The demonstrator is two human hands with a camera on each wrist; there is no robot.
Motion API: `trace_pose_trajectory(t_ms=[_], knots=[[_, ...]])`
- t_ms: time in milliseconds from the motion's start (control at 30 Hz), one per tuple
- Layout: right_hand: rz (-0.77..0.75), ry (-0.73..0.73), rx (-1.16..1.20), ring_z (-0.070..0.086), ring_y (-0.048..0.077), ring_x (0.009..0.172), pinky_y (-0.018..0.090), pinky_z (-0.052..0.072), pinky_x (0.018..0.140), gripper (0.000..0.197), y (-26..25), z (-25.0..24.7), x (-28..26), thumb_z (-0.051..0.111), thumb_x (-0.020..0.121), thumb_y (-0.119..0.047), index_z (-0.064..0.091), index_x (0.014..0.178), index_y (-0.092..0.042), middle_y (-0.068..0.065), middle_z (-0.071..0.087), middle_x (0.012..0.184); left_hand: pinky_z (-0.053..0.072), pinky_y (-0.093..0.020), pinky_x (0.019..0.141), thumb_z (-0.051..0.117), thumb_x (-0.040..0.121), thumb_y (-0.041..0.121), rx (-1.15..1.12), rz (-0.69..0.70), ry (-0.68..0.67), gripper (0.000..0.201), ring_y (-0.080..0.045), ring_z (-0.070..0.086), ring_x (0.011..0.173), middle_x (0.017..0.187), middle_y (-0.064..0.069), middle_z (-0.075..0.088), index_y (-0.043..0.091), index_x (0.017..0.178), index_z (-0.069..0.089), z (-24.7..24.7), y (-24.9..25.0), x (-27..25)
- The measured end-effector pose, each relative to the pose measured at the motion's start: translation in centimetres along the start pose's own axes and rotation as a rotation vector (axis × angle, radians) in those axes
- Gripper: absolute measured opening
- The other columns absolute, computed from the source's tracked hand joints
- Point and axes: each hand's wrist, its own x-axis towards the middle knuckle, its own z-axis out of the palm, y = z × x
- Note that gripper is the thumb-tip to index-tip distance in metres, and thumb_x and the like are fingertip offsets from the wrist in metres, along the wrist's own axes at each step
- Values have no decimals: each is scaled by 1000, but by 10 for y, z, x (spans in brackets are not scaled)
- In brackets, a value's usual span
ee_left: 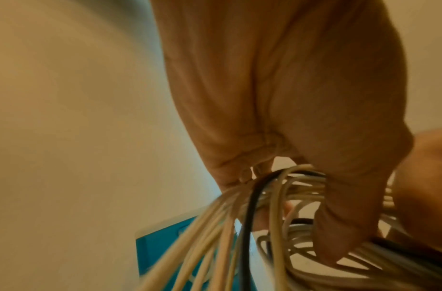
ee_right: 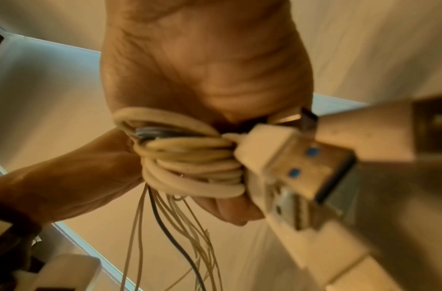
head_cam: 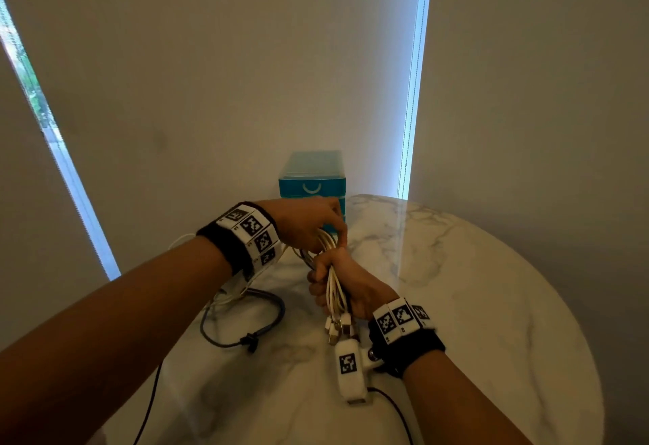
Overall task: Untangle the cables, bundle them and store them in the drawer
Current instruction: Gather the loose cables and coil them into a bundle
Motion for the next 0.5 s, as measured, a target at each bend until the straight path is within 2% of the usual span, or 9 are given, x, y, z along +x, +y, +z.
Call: trace_pose_trajectory(t_ms=[67, 167, 333, 433, 500], knots=[[-5, 21, 0, 26, 13, 43, 22, 27, 39, 18, -1, -2, -1, 46, 73, -15, 36, 61, -24, -2, 31, 56, 40, -29, 103, 79, 93, 19, 32, 2, -67, 47, -19, 48, 129, 142, 0, 50, 36, 136, 68, -2, 2, 3], [-14, 33, 23, 27, 13, 40, 21, 28, 37, 19, -2, -2, -3, 45, 74, -12, 37, 60, -23, -2, 31, 54, 45, -35, 107, 82, 89, 18, 44, 0, -116, 53, -18, 52, 126, 141, 2, 55, 36, 137, 69, -7, 1, 5], [-49, 49, 37, 25, 12, 39, 21, 26, 36, 25, -6, 2, -8, 45, 75, -11, 33, 58, -25, -3, 29, 53, 57, -44, 96, 75, 91, 16, 91, 4, 48, 31, -18, 63, 111, 122, 5, 69, 33, 116, 80, -3, -3, 6], [-58, 45, 33, 26, 12, 38, 21, 27, 36, 29, -8, 3, -9, 43, 82, -12, 34, 58, -24, -4, 29, 52, 57, -46, 87, 75, 92, 35, 237, 11, 177, 20, -16, 57, 106, 111, 10, 70, 38, 112, 77, 1, -4, 2], [-62, 43, 12, 25, 12, 39, 21, 26, 37, 31, -8, 6, -9, 43, 83, -12, 35, 56, -25, -3, 29, 52, 57, -45, 86, 72, 94, 41, 319, -4, 209, 20, -18, 58, 103, 109, 8, 70, 35, 113, 77, 6, -6, 3]])
